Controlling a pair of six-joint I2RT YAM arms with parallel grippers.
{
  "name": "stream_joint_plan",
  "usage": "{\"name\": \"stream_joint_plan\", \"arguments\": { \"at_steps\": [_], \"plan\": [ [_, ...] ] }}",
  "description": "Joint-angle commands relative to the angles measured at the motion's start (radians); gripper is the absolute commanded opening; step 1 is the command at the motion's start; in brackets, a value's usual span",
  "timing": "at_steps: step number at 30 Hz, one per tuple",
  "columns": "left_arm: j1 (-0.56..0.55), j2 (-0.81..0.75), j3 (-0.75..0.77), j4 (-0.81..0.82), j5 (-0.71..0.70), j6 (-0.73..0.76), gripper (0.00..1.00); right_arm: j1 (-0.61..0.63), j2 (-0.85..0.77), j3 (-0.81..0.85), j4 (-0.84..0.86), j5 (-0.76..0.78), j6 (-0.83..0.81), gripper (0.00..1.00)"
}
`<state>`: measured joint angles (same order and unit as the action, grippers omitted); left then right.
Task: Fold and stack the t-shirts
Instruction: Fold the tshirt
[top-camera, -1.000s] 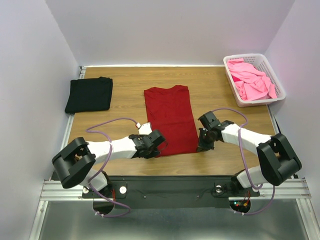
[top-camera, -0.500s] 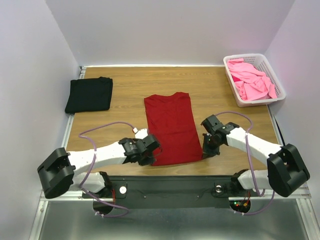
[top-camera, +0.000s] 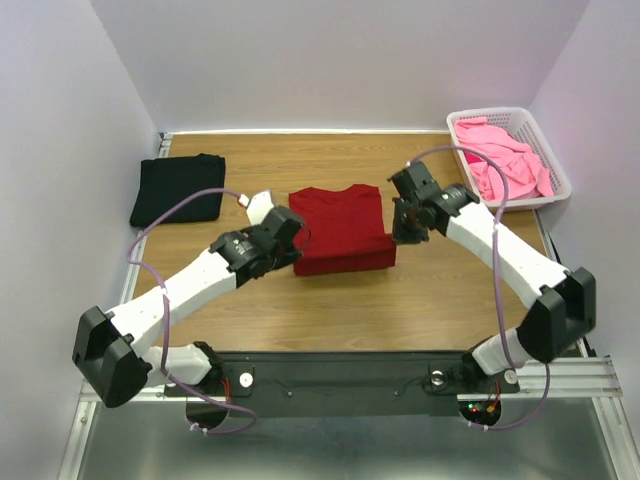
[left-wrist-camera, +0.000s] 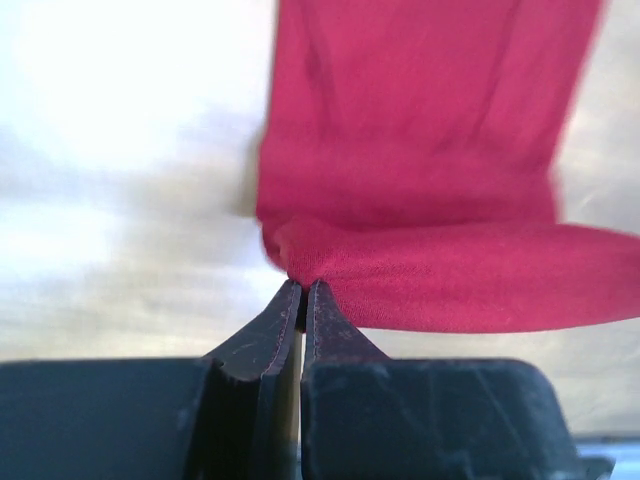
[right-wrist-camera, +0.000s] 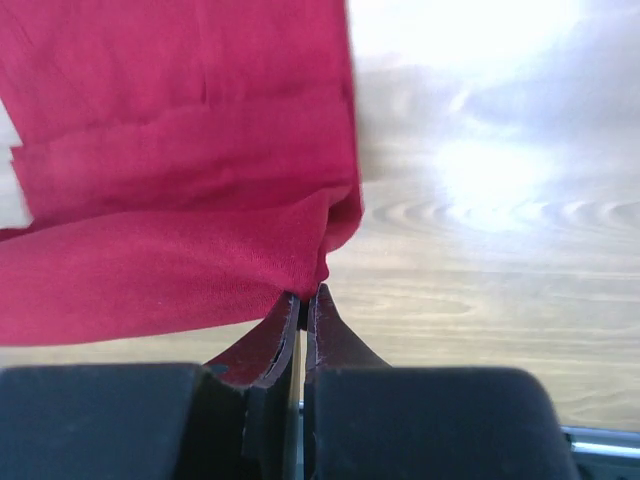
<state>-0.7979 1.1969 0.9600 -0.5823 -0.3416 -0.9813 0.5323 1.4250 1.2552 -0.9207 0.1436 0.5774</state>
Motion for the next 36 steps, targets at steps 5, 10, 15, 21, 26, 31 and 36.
{"name": "stream_joint_plan", "arguments": {
  "at_steps": [5, 10, 15, 21, 26, 31, 36],
  "plan": [
    [0.108, 0.07, 0.134, 0.109, -0.112, 0.231, 0.0, -0.023, 0.182, 0.305, -0.044, 0.165, -0.134, 0.01],
    [0.14, 0.099, 0.183, 0.154, -0.109, 0.292, 0.0, -0.043, 0.239, 0.403, -0.043, 0.162, -0.151, 0.01],
    [0.192, 0.139, 0.209, 0.216, -0.1, 0.36, 0.0, -0.063, 0.275, 0.449, -0.03, 0.152, -0.162, 0.01],
    [0.239, 0.205, 0.227, 0.291, -0.07, 0.423, 0.0, -0.087, 0.322, 0.481, -0.001, 0.139, -0.177, 0.01],
    [0.269, 0.265, 0.249, 0.337, -0.048, 0.464, 0.0, -0.103, 0.382, 0.509, 0.032, 0.133, -0.194, 0.01],
    [0.302, 0.323, 0.279, 0.358, -0.045, 0.492, 0.0, -0.121, 0.452, 0.558, 0.062, 0.108, -0.209, 0.01],
    [0.344, 0.381, 0.313, 0.386, -0.023, 0.524, 0.0, -0.133, 0.544, 0.636, 0.075, 0.082, -0.22, 0.01]
  ]
}}
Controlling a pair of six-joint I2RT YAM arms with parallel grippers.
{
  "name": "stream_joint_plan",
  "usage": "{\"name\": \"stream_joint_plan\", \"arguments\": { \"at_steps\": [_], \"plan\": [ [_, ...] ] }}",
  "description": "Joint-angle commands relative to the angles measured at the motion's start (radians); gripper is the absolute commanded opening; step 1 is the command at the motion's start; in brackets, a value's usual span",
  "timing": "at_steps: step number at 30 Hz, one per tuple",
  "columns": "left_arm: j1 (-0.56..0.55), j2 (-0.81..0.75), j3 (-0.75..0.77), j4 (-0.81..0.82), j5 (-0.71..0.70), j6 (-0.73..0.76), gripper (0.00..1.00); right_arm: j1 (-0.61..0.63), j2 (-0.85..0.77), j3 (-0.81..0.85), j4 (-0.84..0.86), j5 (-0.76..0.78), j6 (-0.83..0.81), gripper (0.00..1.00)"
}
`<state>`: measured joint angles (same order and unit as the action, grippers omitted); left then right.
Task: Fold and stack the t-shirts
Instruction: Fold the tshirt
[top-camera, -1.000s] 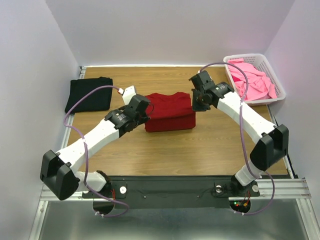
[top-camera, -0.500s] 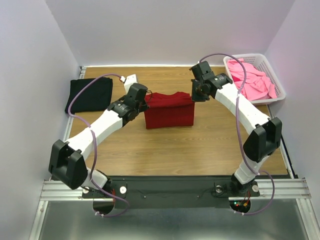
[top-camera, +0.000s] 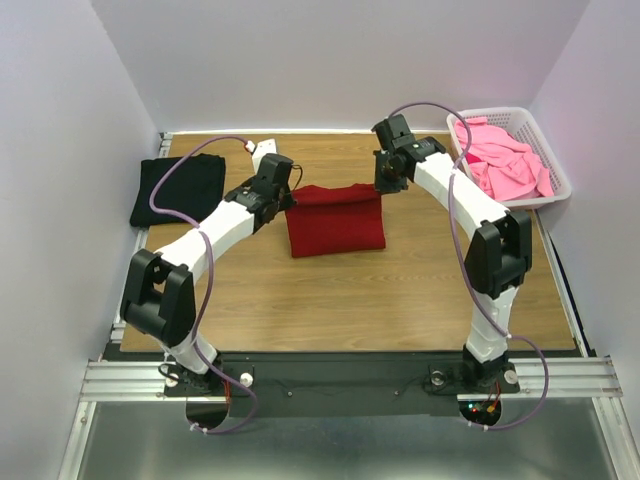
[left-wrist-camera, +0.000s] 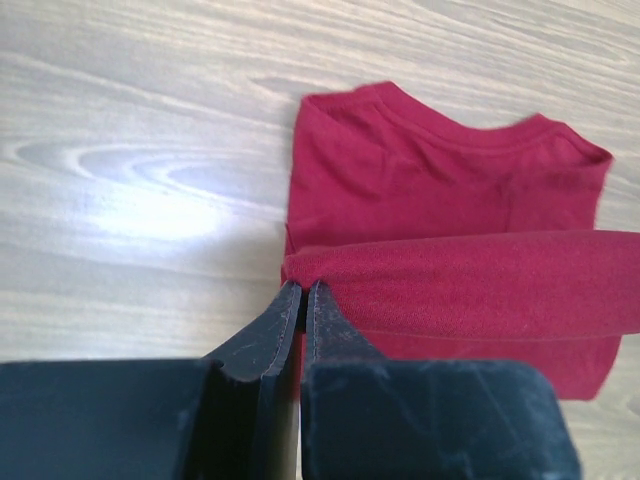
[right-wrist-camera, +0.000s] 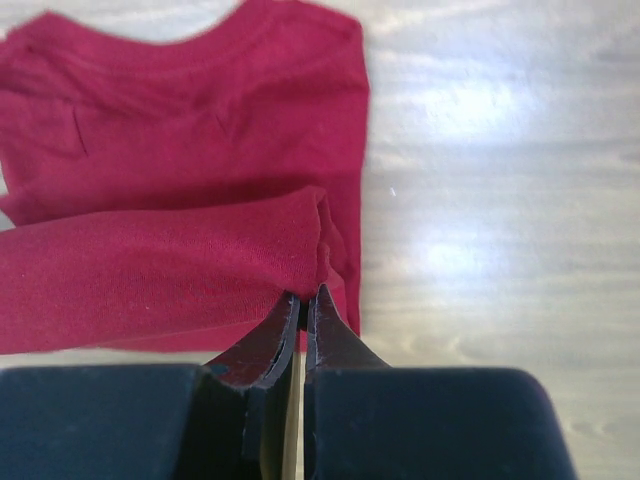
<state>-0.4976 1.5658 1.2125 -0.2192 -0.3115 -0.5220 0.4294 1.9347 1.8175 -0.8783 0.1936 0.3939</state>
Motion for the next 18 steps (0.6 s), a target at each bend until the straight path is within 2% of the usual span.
{"name": "stream_joint_plan", "arguments": {
  "at_steps": [1, 12, 18],
  "plan": [
    [0.047, 0.02, 0.073, 0.029, -0.049, 0.068, 0.0, -0.034, 0.046, 0.084, 0.033, 0.029, -0.038, 0.01],
    [0.093, 0.131, 0.142, 0.064, 0.014, 0.106, 0.0, -0.078, 0.152, 0.155, 0.038, 0.004, -0.055, 0.01],
    [0.094, 0.117, 0.15, 0.084, 0.045, 0.146, 0.0, -0.083, 0.095, 0.114, 0.042, 0.015, -0.04, 0.01]
  ]
}}
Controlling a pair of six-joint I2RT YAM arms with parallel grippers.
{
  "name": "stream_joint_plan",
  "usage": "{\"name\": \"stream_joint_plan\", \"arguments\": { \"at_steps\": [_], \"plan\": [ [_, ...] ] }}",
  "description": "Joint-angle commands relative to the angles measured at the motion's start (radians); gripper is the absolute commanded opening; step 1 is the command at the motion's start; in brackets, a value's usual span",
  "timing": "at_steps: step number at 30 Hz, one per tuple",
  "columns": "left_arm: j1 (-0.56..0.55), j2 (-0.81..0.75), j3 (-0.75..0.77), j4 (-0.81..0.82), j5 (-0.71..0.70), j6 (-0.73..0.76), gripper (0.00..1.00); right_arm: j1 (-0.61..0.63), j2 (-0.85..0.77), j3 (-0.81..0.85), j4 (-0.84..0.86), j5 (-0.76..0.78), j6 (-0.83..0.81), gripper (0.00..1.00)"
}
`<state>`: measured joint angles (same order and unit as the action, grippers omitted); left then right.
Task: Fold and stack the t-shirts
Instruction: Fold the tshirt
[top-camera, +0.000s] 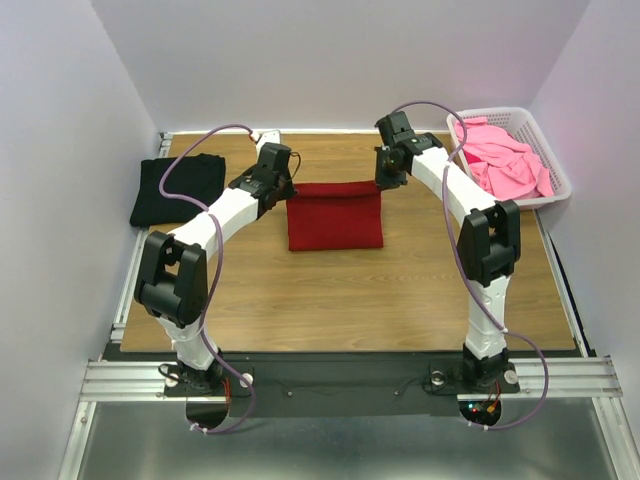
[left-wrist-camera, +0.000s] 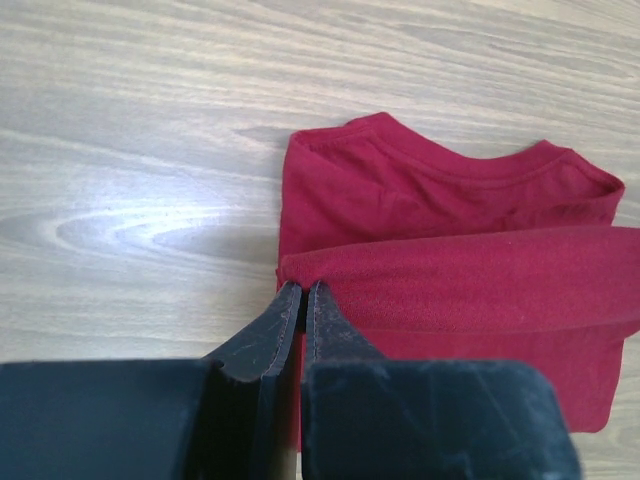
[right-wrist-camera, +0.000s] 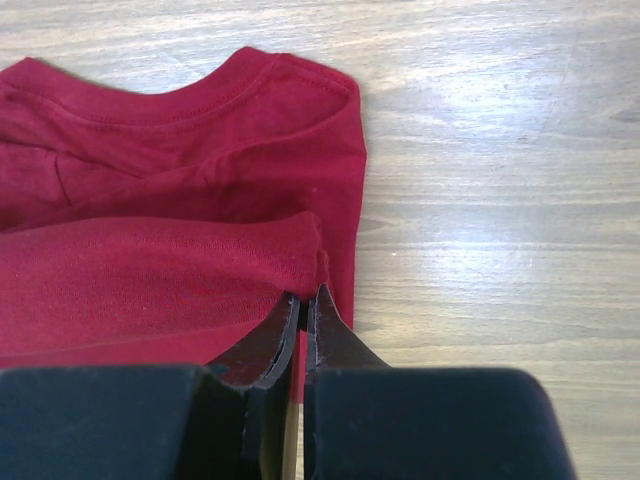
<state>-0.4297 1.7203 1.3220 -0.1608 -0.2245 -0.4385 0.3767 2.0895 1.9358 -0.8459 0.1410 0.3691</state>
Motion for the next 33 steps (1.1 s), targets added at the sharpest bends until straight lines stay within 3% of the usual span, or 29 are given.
{"name": "stream_joint_plan", "arguments": {
  "at_steps": [1, 18, 28, 33],
  "plan": [
    [0.026, -0.037, 0.04, 0.036, -0.038, 0.069, 0.0, -0.03, -0.068, -0.009, 0.011, 0.071, -0.013, 0.01],
    [0.039, 0.084, 0.057, 0.138, -0.052, 0.133, 0.0, -0.05, 0.007, -0.024, 0.057, 0.104, 0.048, 0.01],
    [0.042, 0.03, 0.005, 0.267, -0.023, 0.198, 0.0, -0.052, -0.1, -0.181, 0.152, 0.166, 0.106, 0.01],
    [0.042, 0.068, 0.019, 0.273, -0.026, 0.204, 0.0, -0.052, -0.08, -0.189, 0.186, 0.172, 0.108, 0.01]
  ]
}}
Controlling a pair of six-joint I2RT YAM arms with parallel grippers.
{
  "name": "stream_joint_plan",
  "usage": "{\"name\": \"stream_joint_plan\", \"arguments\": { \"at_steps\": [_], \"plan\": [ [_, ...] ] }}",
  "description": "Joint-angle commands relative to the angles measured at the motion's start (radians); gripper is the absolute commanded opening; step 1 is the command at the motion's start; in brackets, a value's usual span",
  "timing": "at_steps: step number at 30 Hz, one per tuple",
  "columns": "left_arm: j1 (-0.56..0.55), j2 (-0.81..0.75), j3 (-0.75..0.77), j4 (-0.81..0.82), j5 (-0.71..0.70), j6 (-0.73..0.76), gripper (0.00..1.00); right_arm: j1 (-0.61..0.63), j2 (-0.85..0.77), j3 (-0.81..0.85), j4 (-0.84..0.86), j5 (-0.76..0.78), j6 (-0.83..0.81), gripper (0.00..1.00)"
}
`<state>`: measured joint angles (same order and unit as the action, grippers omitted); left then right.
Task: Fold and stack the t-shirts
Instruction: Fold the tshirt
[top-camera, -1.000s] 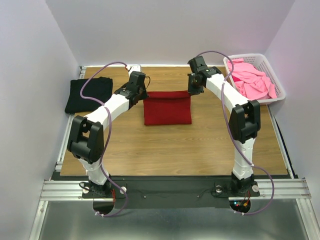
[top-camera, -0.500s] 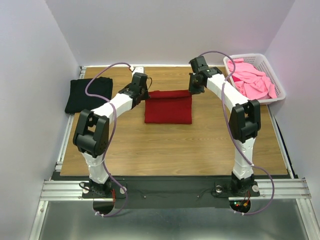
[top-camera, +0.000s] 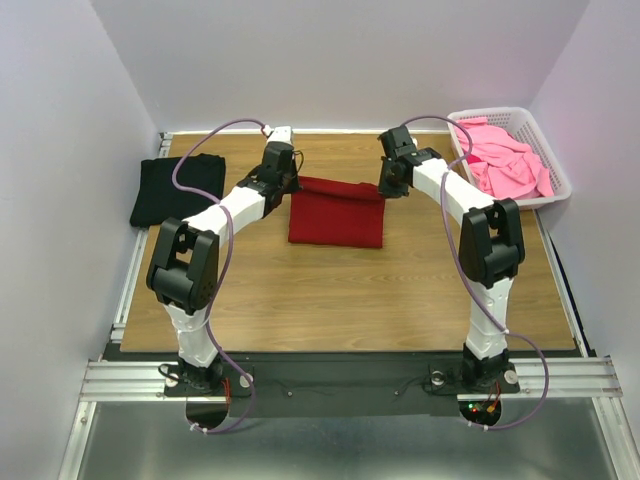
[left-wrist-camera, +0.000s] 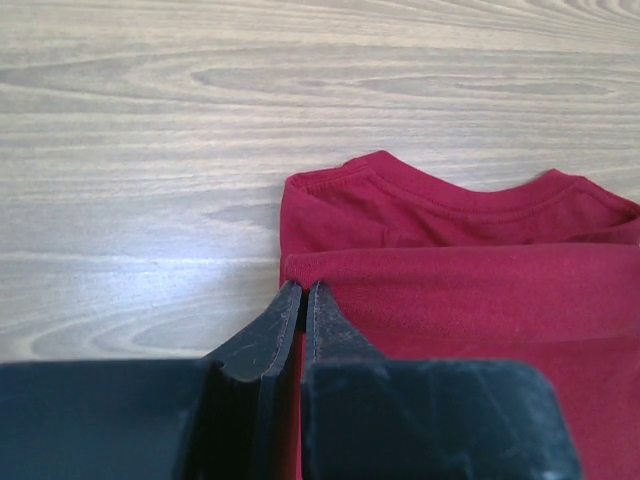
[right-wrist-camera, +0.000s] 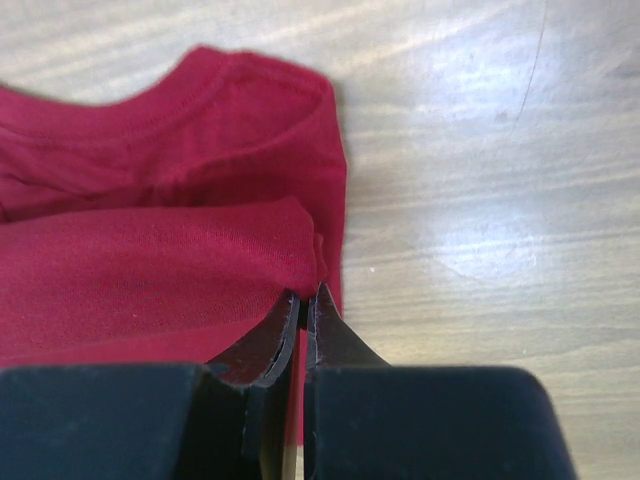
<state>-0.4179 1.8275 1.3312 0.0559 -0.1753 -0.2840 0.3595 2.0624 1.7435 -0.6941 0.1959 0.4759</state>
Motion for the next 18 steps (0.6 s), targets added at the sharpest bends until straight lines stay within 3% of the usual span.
{"name": "stream_joint_plan", "arguments": {
  "at_steps": [1, 18],
  "plan": [
    [0.03, -0.034, 0.011, 0.056, -0.075, 0.048, 0.0, -0.034, -0.051, 0.004, 0.038, 0.122, 0.003, 0.01],
    [0.031, 0.111, 0.04, 0.104, -0.007, 0.072, 0.0, -0.04, -0.05, -0.076, 0.094, 0.195, 0.073, 0.01]
  ]
}}
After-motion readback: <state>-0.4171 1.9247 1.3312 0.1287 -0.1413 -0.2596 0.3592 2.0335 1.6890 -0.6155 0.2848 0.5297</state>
